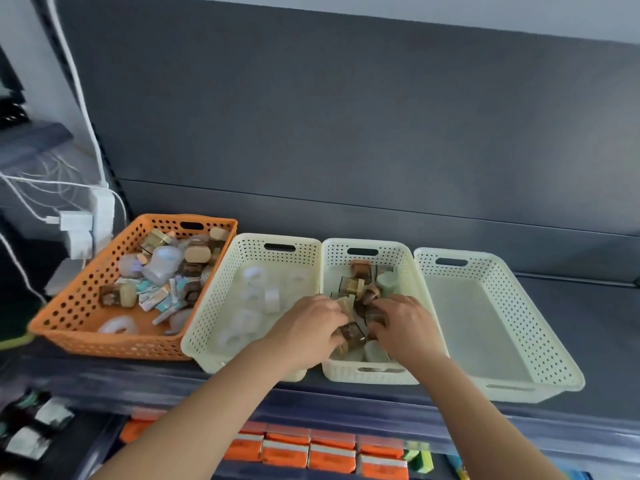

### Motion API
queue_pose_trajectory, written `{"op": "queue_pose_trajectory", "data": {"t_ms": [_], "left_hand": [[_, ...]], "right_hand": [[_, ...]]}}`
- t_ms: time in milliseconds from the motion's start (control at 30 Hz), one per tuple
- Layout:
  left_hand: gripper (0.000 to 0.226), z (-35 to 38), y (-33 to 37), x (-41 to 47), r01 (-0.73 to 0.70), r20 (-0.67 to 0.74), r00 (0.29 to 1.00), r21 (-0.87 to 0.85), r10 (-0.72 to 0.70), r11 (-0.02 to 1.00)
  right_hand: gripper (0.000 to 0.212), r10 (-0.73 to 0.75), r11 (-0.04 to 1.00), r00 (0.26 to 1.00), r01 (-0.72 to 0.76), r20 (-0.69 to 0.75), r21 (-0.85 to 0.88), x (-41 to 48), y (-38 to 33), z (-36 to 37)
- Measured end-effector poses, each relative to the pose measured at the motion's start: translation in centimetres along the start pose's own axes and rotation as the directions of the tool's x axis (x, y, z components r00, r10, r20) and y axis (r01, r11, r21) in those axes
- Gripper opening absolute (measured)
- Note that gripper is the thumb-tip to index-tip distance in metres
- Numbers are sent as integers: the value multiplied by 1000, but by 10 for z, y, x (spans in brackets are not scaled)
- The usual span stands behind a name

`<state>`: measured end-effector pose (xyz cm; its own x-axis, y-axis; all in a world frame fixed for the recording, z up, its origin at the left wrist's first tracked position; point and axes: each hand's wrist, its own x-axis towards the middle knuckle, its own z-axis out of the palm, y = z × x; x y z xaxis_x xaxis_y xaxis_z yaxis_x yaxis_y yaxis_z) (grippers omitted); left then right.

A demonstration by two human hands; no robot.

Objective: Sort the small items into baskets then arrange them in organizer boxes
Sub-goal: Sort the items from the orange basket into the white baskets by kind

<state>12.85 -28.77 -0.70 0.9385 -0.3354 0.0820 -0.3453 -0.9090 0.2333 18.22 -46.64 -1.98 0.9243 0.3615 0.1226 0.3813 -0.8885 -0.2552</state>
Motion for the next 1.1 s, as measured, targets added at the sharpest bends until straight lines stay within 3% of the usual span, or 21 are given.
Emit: {"op": "queue_pose_trajectory", "data": {"t_ms": [200, 367, 567, 667, 800, 933, 1100], "left_hand": [[29, -33, -54, -39, 160, -88, 984, 19, -158, 987], [24, -62, -122, -89, 368, -82, 929, 89, -361, 926], [15, -87, -196, -144, 576, 202, 762, 223, -615, 787], [18, -85, -221, -155, 617, 315, 705, 170, -636, 768], [21, -79, -243, -157, 646, 379, 687, 71, -620, 760], [18, -69, -256, -153, 633, 415, 678, 91, -607, 769], [16, -66, -259, -148, 580, 415, 702, 139, -579, 803]], "right_hand": [[30, -102, 988, 988, 115, -119, 102, 16, -59, 1], [29, -303, 928, 948, 317, -97, 194, 28, -143, 7], [27, -511, 856, 851, 491, 119, 164, 46, -240, 29], [32, -494, 849, 823, 526, 280, -48, 57, -276, 43], [36, -389, 822, 844, 499, 370, -274, 65, -301, 59], [29, -352, 820, 846, 485, 401, -304, 70, -307, 68], [25, -354, 865, 857, 452, 374, -219, 69, -307, 70]]}}
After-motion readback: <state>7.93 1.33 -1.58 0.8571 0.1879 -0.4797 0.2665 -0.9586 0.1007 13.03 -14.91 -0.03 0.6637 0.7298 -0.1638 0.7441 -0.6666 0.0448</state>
